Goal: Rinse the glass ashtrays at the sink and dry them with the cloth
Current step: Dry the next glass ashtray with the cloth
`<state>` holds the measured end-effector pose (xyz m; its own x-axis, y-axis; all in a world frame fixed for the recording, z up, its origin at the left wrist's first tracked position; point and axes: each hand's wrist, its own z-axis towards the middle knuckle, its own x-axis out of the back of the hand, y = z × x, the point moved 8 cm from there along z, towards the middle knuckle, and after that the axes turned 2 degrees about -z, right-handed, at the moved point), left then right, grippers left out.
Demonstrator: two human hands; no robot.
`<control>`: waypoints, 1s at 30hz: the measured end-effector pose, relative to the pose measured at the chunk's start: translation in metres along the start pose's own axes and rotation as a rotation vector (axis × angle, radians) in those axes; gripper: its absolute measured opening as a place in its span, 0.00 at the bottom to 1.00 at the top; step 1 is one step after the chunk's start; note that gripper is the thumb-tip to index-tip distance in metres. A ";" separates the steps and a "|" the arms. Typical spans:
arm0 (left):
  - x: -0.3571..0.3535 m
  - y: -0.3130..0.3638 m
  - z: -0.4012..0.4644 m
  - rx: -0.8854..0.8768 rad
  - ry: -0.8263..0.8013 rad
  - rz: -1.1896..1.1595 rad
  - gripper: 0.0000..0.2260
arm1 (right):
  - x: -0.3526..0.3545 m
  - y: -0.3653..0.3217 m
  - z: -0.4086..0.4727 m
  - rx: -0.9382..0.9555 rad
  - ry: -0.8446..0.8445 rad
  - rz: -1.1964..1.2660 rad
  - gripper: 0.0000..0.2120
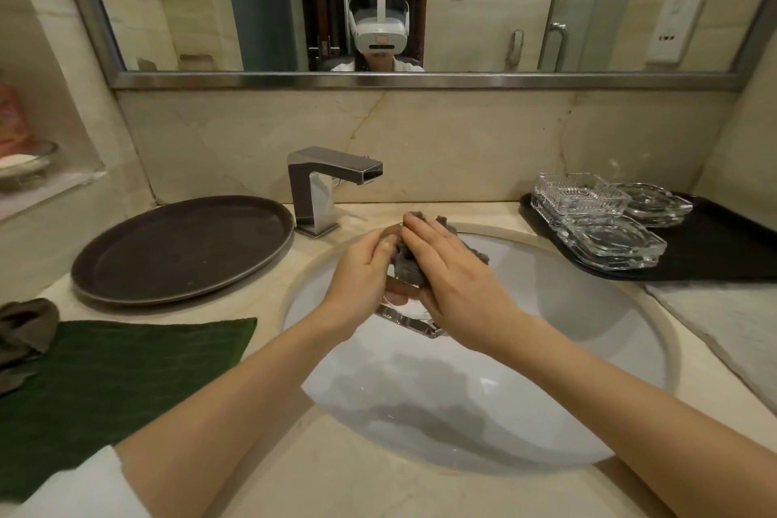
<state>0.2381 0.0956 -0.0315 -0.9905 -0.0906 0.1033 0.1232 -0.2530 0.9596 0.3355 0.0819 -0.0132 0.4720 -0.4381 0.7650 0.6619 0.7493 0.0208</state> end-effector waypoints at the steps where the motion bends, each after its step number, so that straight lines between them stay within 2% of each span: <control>1: 0.000 -0.002 -0.001 0.012 0.015 -0.019 0.11 | 0.001 0.001 -0.002 -0.031 0.013 -0.006 0.24; 8: 0.028 -0.010 0.002 0.082 0.243 -0.155 0.12 | 0.002 0.021 -0.012 -0.227 0.009 0.078 0.25; 13: 0.039 -0.016 0.005 0.124 0.345 -0.283 0.11 | 0.000 -0.011 -0.020 -0.109 0.018 0.117 0.24; 17: 0.035 -0.018 0.007 0.163 0.325 -0.397 0.09 | 0.001 -0.034 -0.016 0.054 -0.009 0.204 0.19; 21: 0.031 -0.017 0.009 0.165 0.276 -0.430 0.12 | 0.002 0.009 -0.014 -0.118 0.032 0.173 0.21; 24: 0.024 -0.018 0.009 0.215 0.225 -0.525 0.10 | 0.002 0.018 -0.019 -0.217 0.053 0.134 0.25; 26: 0.019 -0.020 0.007 0.248 0.211 -0.622 0.11 | 0.001 -0.002 -0.018 -0.161 0.063 0.137 0.24; 30: 0.019 -0.031 0.006 0.317 0.208 -0.700 0.16 | -0.007 -0.048 -0.018 0.141 -0.054 0.123 0.23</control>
<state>0.2154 0.1076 -0.0580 -0.7960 -0.1980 -0.5720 -0.5775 -0.0346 0.8156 0.3115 0.0401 -0.0311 0.5100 -0.3144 0.8007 0.5111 0.8594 0.0119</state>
